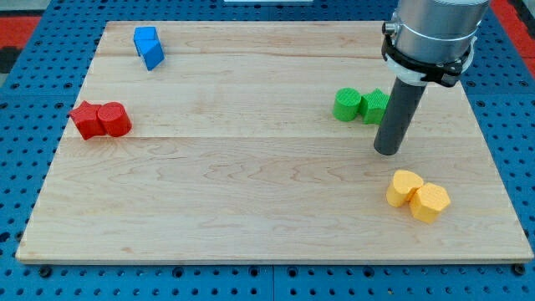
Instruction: Move your arm towards blue blocks
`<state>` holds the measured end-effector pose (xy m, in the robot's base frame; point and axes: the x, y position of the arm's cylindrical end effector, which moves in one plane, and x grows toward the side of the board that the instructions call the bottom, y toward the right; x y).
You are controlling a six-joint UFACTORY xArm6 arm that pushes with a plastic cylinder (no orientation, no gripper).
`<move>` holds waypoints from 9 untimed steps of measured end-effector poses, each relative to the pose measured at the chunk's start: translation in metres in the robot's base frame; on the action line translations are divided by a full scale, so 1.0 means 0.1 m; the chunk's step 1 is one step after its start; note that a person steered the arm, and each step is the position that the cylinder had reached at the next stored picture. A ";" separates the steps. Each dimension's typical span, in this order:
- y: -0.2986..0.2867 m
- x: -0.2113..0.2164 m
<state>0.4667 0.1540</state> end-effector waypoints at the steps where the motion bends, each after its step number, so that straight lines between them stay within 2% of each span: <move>1: -0.08 0.09; 2: -0.72 0.09; 5: -0.20 0.05; 7: -1.51 -0.48; 8: -1.56 -0.94; 9: -1.87 -1.57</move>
<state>0.3099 -0.0329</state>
